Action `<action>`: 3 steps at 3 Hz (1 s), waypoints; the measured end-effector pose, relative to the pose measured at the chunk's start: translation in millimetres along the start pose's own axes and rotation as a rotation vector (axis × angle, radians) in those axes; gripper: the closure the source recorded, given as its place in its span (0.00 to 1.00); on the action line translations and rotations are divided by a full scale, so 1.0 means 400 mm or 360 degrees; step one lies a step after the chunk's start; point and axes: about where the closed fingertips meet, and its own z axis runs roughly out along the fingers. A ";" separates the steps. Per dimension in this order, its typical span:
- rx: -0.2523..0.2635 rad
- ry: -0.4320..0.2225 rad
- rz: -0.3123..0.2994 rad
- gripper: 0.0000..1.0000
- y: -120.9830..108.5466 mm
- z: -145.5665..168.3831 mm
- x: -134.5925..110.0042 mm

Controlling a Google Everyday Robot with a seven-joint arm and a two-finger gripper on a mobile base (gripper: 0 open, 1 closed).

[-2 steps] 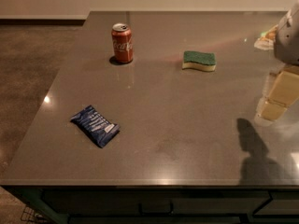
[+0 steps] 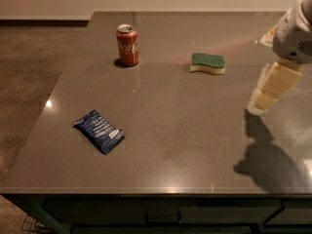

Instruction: Pick sponge

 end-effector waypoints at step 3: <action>0.0145 -0.0174 0.0450 0.00 -0.274 0.210 -0.055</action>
Offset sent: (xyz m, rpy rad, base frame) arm 0.1482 -0.0001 -0.0472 0.1914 -0.0730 -0.2728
